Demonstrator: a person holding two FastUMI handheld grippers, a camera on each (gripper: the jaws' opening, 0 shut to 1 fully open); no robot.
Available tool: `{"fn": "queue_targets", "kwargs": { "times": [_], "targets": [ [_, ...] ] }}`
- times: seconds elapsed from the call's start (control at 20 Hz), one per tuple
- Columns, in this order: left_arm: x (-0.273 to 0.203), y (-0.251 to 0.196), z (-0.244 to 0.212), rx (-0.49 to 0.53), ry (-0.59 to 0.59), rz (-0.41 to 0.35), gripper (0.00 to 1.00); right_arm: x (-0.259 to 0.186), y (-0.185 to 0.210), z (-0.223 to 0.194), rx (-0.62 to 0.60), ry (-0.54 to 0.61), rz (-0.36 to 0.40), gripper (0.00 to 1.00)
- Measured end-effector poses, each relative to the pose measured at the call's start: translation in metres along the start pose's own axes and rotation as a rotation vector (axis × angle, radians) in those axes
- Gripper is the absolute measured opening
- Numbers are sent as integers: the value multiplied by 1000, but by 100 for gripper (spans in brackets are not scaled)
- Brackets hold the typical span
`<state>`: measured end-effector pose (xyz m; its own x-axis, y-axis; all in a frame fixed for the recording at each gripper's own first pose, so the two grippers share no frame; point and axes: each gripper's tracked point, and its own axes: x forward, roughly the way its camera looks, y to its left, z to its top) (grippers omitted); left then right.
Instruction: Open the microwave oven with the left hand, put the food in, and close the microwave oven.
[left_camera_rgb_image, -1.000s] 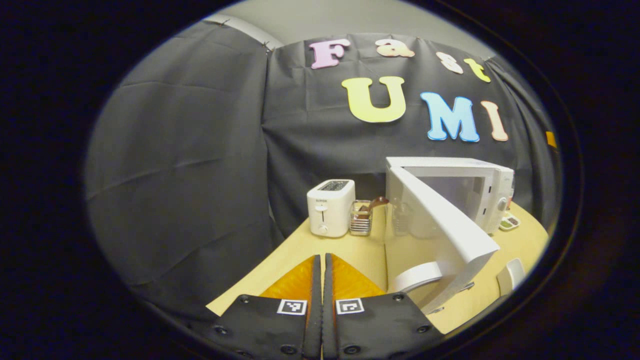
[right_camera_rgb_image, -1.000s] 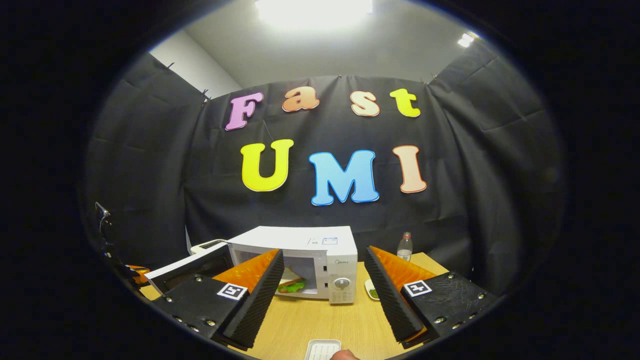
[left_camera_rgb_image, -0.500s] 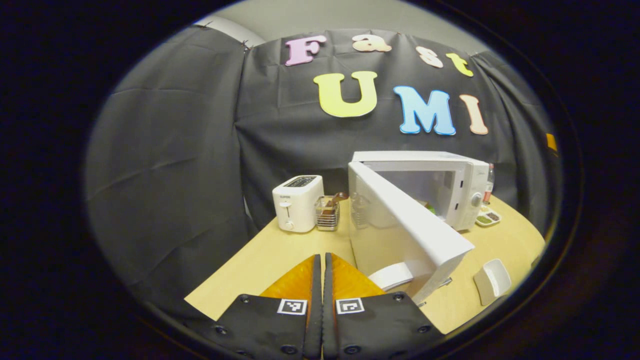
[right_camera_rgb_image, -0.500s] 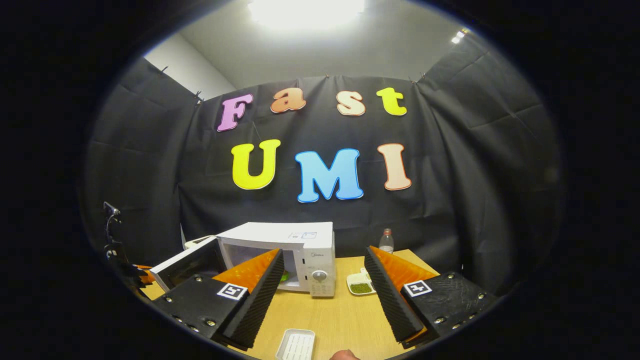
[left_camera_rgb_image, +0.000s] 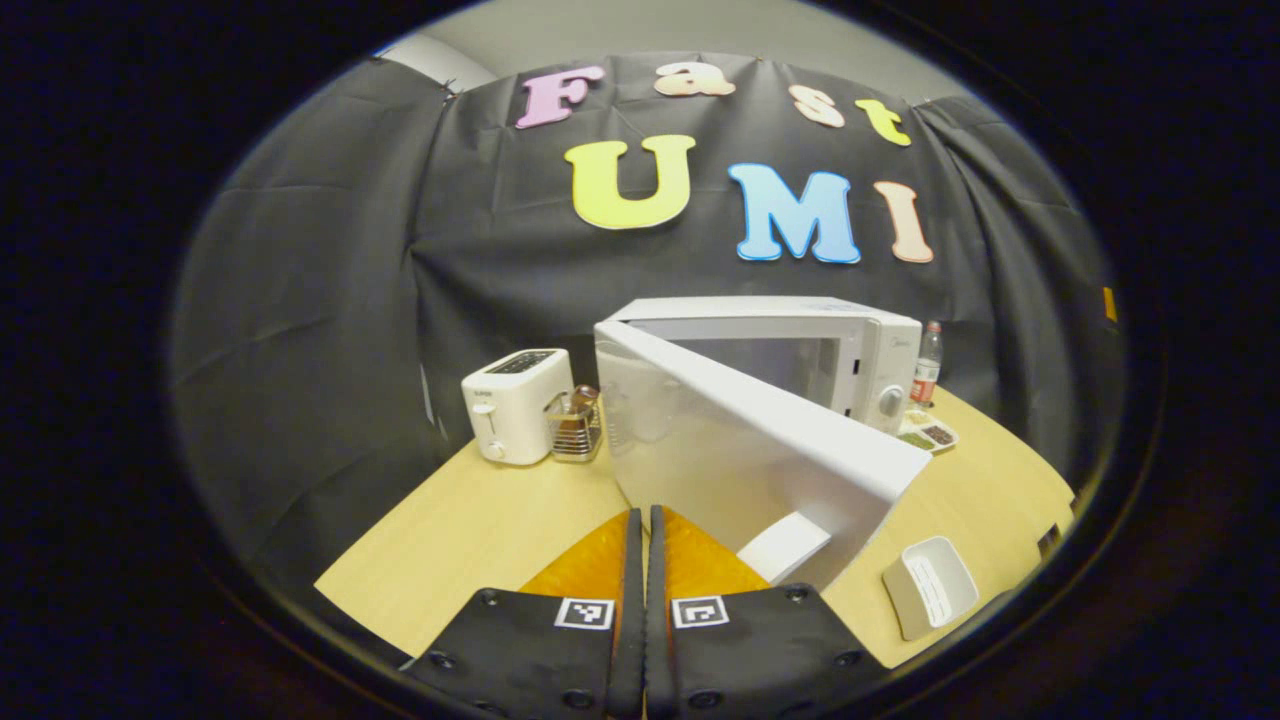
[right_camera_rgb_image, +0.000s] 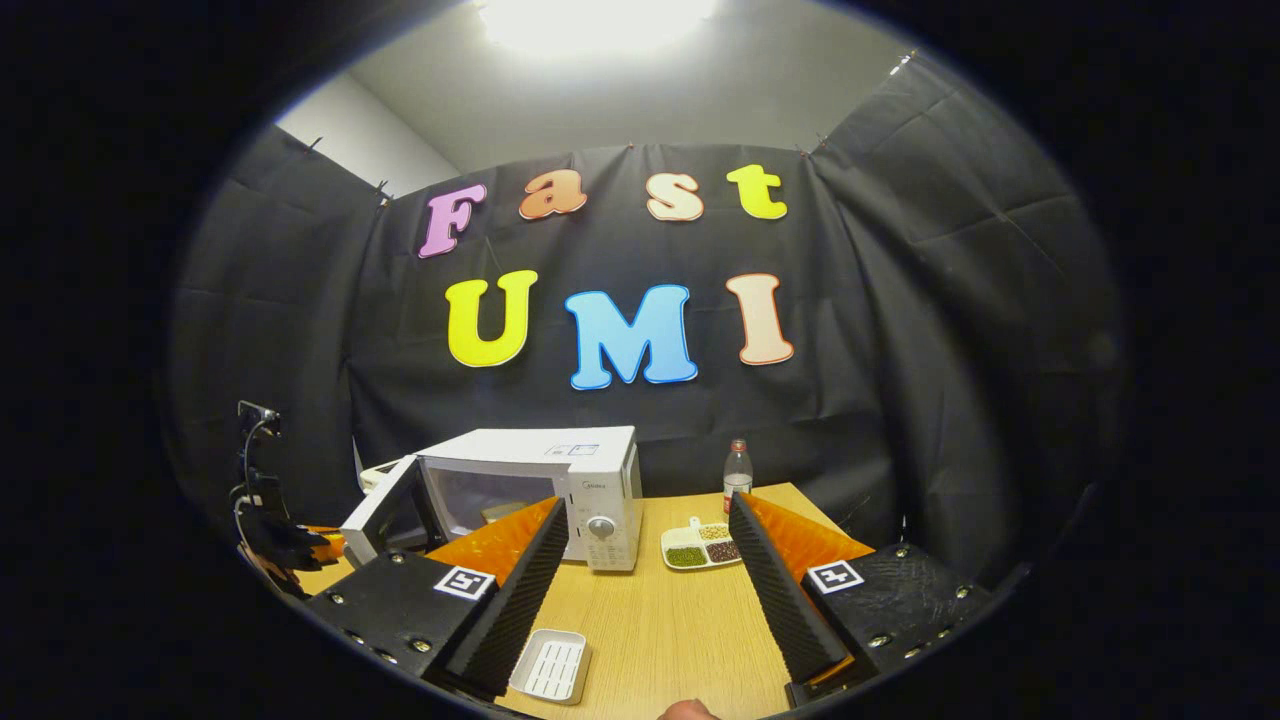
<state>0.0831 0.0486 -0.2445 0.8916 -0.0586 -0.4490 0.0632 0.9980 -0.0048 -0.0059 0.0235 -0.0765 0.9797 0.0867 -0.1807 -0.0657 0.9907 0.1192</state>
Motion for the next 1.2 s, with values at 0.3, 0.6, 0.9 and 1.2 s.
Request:
{"fn": "queue_targets", "kwargs": {
  "times": [0.3,0.6,0.9,1.2],
  "targets": [
    [30,-57,4,46,11,-129,7,8,-13,-8,10,27,-57,98],
    [67,-102,18,54,7,-234,7,30,-15,-1,-12,12,-98,98],
    [107,-130,38,57,-11,-312,7,53,-15,3,-33,14,-136,98],
    [147,-140,49,57,-14,-349,7,71,-14,-4,-44,33,-174,98]
  ]
}}
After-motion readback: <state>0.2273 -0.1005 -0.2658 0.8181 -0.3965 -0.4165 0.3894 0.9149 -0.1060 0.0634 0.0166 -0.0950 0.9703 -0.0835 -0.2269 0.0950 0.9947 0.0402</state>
